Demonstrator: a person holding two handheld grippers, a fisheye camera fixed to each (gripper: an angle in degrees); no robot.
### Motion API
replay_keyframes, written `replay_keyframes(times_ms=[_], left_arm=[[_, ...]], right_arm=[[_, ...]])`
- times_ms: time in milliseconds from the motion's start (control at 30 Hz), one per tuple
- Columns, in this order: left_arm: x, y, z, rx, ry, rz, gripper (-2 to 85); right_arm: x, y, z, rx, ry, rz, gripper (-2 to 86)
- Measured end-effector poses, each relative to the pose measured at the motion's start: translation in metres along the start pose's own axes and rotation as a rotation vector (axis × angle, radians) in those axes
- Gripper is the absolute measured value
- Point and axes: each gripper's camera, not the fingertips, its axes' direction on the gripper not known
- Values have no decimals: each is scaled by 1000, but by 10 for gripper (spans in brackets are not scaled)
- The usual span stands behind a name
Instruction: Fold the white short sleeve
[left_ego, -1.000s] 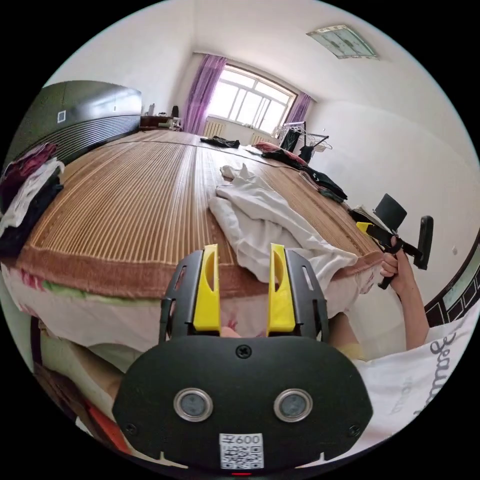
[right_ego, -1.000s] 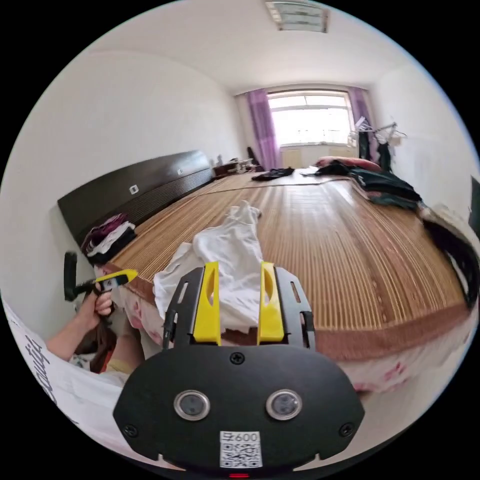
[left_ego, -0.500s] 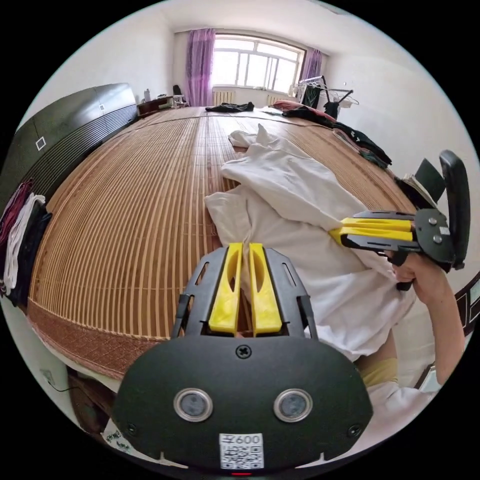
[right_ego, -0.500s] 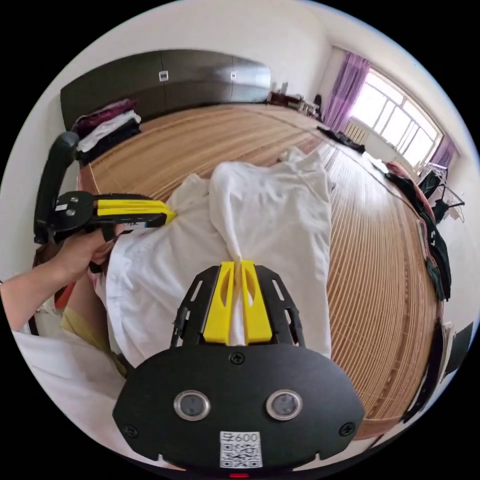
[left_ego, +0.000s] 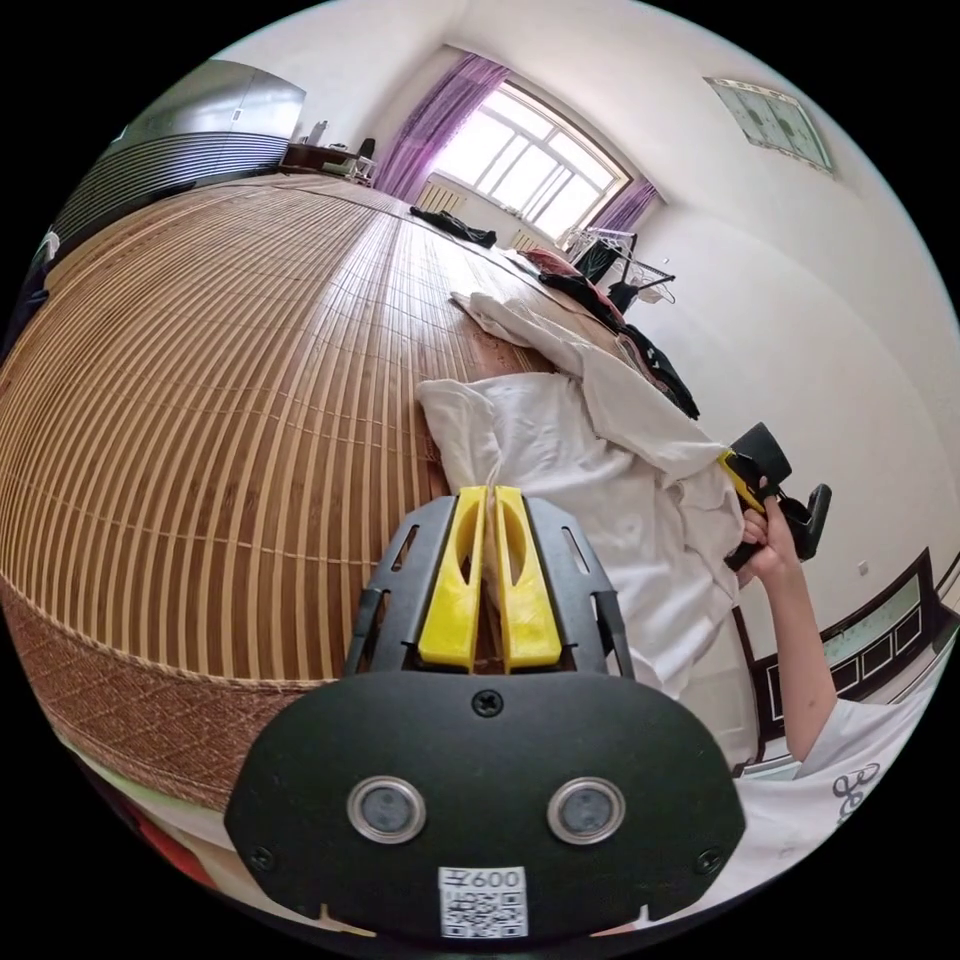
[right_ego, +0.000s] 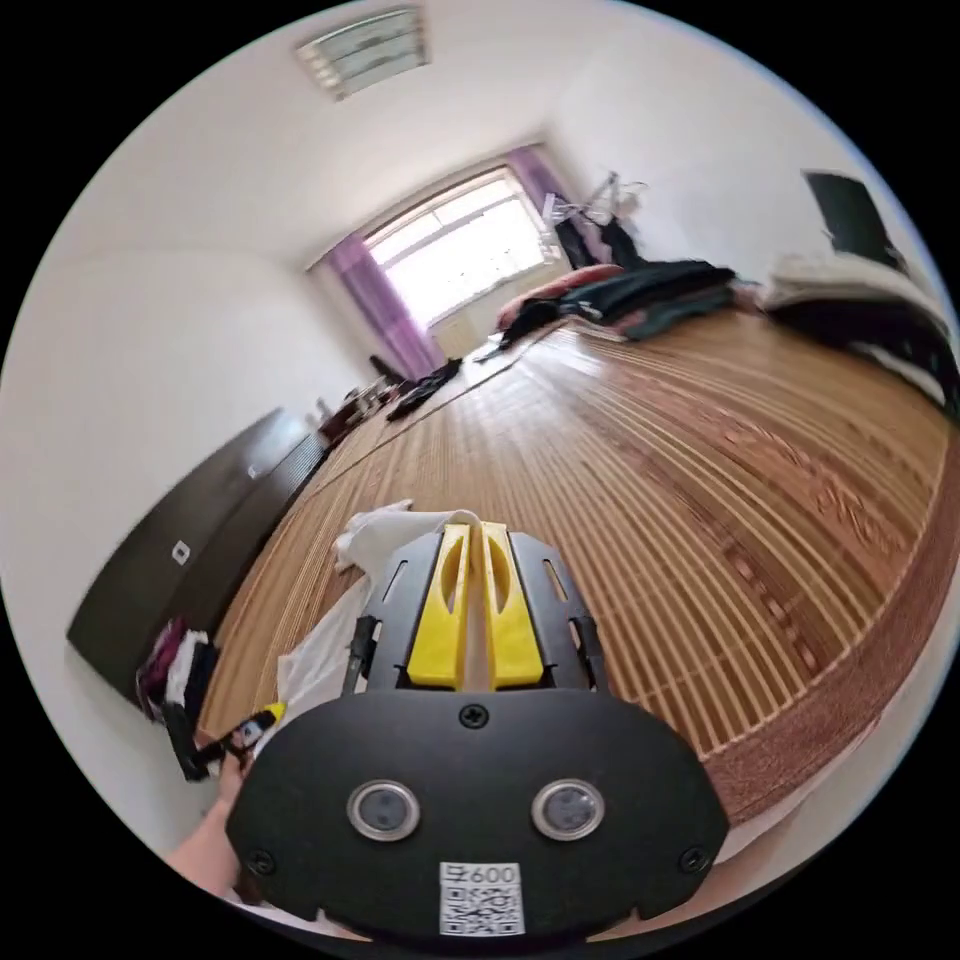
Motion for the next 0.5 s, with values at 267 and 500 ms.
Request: replay_keyframes(times_ms=[267,500], left_arm=[[-24,6,-17,20,111,-32,15],[-34,16,-20,46,126,-59,16]], right_arm=[[148,12,-36,-11,-353,472,-8],[115,-3,-56,-39,-282,289,-8]])
